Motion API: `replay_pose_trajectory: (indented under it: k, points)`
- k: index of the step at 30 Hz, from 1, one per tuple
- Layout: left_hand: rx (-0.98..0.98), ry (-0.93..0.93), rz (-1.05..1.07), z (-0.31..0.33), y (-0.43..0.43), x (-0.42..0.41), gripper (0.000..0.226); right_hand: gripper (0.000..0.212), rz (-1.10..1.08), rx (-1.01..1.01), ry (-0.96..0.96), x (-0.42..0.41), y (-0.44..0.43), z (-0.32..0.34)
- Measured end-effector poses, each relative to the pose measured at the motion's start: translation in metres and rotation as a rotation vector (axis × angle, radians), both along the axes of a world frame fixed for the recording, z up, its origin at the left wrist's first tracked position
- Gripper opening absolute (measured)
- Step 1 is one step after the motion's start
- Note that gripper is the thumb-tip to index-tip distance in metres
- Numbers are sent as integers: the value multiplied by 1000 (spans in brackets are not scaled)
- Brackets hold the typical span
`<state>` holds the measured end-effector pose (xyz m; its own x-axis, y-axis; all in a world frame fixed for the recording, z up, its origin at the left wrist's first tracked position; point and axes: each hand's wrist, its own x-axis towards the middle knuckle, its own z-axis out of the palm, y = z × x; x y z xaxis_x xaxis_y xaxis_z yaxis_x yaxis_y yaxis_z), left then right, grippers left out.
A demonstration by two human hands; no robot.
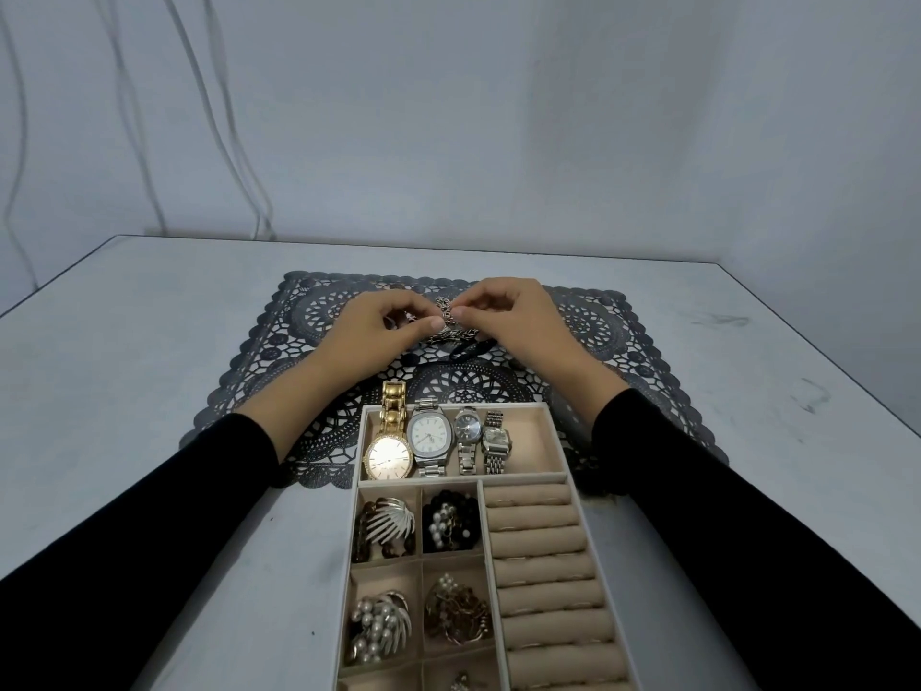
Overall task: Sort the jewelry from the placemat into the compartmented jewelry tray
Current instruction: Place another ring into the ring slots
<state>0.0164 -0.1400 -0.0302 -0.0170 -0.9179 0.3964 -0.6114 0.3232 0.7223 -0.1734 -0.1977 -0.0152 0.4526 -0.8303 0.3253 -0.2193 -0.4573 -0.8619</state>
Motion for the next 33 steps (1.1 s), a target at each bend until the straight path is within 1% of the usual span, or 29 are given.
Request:
replay_pose_trajectory:
  k: [5, 9, 15, 20, 23, 27, 33]
  points:
    - [0, 11, -20, -1, -1, 1, 4, 10, 31, 24, -24, 1, 0, -2]
    - [9, 3, -35, -1, -1, 1, 2, 9, 49, 38, -14, 0, -1, -4]
    - [29, 7, -46, -1, 0, 1, 6, 9, 75, 82, -33, 0, -1, -5]
    - [24, 6, -15, -2, 1, 1, 4, 6, 67, 116, -51, -1, -1, -4]
    - [20, 11, 27, -2, 1, 2, 4, 10, 19, 122, -54, -4, 0, -2]
    - [-15, 4, 72, -3, 5, 0, 3, 5, -53, 141, -58, -10, 1, -2]
    - [-71, -7, 110, 0, 19, 0, 7, 12, -140, 198, -157, -25, 16, 3]
